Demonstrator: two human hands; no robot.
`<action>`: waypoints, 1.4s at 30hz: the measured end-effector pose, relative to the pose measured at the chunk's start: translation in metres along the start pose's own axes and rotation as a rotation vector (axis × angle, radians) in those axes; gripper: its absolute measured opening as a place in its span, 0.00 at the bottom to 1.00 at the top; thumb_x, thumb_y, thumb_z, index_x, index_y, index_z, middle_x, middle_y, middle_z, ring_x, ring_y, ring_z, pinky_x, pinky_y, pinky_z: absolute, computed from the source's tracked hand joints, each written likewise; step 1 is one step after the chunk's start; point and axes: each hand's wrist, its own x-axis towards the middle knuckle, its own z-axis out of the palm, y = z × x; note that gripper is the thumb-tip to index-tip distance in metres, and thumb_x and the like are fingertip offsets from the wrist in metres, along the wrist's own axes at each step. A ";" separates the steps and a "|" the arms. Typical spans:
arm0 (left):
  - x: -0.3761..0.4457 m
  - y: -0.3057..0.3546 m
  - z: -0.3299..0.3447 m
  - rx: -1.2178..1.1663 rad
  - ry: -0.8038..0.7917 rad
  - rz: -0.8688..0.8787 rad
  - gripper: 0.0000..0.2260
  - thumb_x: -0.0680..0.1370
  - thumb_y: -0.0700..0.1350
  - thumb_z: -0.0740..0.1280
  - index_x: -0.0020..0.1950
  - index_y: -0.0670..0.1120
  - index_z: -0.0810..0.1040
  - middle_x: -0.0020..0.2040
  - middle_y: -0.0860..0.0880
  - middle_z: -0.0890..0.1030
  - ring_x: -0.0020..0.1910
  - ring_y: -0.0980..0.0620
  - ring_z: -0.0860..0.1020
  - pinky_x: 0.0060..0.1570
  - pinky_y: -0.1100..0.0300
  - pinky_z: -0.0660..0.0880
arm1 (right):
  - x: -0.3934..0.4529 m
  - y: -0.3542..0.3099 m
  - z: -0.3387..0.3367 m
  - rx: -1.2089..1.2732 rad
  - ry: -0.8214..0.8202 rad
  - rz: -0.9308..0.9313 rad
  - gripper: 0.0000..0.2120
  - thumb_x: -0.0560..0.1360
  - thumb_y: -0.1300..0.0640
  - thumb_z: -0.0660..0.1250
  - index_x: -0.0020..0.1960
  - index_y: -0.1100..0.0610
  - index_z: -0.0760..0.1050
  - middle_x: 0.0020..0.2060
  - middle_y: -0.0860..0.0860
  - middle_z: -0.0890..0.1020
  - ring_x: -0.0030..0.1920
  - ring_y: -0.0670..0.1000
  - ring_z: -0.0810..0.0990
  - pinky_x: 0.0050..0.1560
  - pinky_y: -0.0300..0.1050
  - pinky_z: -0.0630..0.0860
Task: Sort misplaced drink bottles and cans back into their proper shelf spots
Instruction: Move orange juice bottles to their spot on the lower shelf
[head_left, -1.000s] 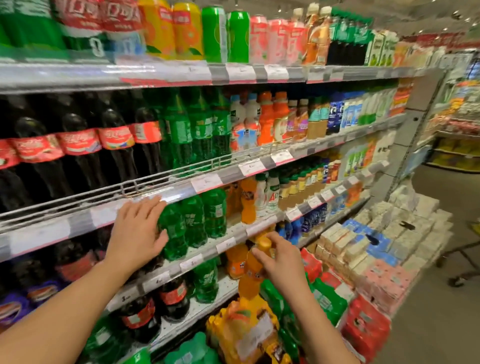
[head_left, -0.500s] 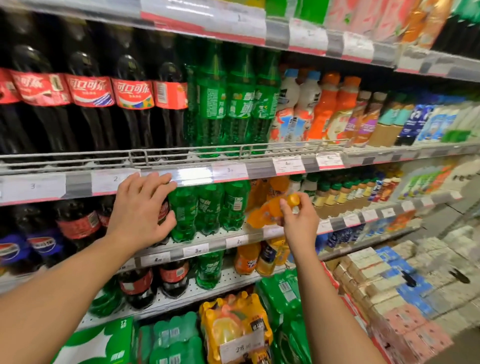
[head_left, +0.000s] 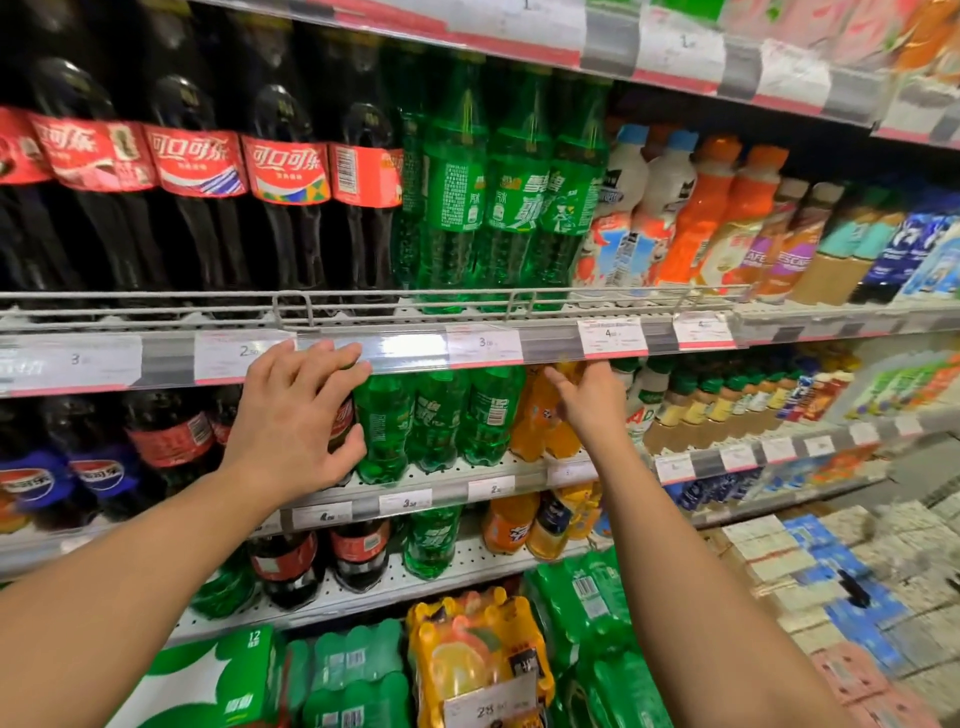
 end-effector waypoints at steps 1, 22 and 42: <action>0.000 0.000 0.000 0.000 -0.003 0.001 0.27 0.72 0.55 0.65 0.68 0.44 0.74 0.67 0.45 0.75 0.67 0.37 0.73 0.73 0.39 0.60 | 0.004 -0.003 0.001 -0.044 -0.023 -0.011 0.28 0.78 0.35 0.66 0.51 0.63 0.78 0.47 0.61 0.83 0.51 0.63 0.82 0.51 0.57 0.81; 0.000 0.001 0.005 0.023 0.018 -0.008 0.27 0.71 0.55 0.65 0.67 0.45 0.74 0.66 0.44 0.76 0.66 0.37 0.73 0.70 0.38 0.62 | 0.040 -0.007 -0.007 -0.170 -0.394 -0.062 0.17 0.87 0.52 0.56 0.72 0.59 0.70 0.56 0.54 0.78 0.55 0.54 0.73 0.56 0.48 0.70; -0.002 0.003 -0.006 0.010 -0.079 -0.033 0.28 0.71 0.56 0.65 0.68 0.46 0.73 0.68 0.45 0.75 0.66 0.38 0.72 0.72 0.40 0.60 | 0.007 -0.004 -0.014 -0.052 -0.275 -0.088 0.20 0.82 0.40 0.64 0.52 0.58 0.76 0.44 0.55 0.81 0.44 0.57 0.81 0.49 0.54 0.82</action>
